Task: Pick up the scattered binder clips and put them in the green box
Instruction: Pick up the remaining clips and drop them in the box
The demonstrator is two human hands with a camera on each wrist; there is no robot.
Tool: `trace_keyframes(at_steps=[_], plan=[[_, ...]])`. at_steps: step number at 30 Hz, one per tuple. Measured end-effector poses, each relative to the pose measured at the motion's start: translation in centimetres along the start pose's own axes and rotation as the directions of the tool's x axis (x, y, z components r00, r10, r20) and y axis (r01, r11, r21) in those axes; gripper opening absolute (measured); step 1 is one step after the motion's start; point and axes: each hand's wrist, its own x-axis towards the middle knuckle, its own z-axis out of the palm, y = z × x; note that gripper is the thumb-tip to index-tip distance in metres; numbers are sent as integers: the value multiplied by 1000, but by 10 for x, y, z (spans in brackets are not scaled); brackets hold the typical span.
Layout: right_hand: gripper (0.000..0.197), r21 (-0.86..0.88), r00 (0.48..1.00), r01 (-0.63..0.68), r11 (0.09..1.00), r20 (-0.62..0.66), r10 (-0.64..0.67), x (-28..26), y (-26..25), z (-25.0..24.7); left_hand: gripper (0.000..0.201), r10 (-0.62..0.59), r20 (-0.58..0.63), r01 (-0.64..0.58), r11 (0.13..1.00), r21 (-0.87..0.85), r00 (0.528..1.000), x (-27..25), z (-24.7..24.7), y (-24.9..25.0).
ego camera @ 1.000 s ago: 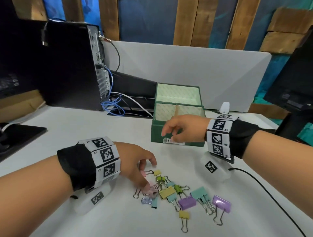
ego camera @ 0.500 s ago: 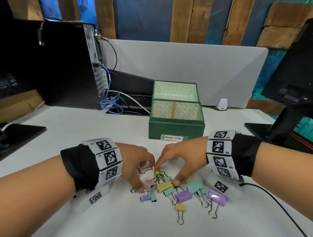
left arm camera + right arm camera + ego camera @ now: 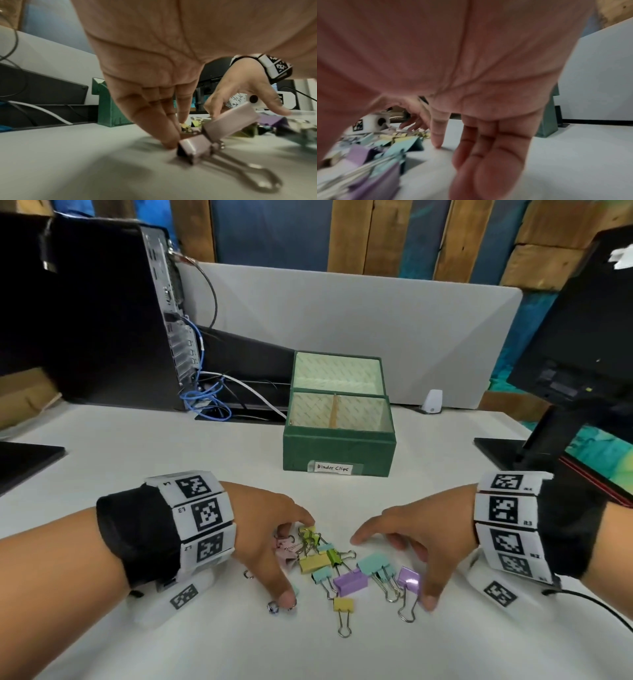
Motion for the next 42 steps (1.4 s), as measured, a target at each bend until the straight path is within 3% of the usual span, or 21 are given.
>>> trace_keyframes(at_steps=[4, 10, 19, 23, 26, 30, 33, 37, 42], plan=[[85, -20, 996, 27, 999, -86, -28, 11, -13, 5, 104, 4, 18, -5, 998, 65, 1000, 1, 1, 13], [69, 9, 974, 69, 998, -216, -66, 32, -16, -3, 82, 8, -12, -8, 1000, -16, 1000, 14, -2, 13], [71, 60, 951, 35, 998, -309, -15, 46, 2, -13, 78, -89, -109, 89, 996, -8, 990, 31, -8, -2], [52, 85, 920, 73, 994, -391, -34, 45, 1, -15, 66, -112, -181, 115, 993, 6, 977, 35, -6, -5], [39, 46, 915, 71, 996, -402, -47, 48, 0, -14, 55, -100, -213, 101, 995, -6, 972, 36, -7, -8], [32, 43, 917, 41, 998, -398, -20, 49, 2, -16, 38, -7, -294, -16, 997, -76, 956, 34, -9, -7], [33, 62, 911, 57, 996, -413, -27, 48, 1, -16, 39, 38, -255, -46, 999, -24, 966, 35, -10, -4], [49, 42, 924, 116, 992, -370, -93, 46, -2, -16, 44, 41, -186, -36, 999, 32, 982, 38, -11, -5], [43, 35, 935, 98, 995, -345, -80, 46, -1, -16, 48, 33, -183, -26, 999, 39, 982, 40, -11, -7]])
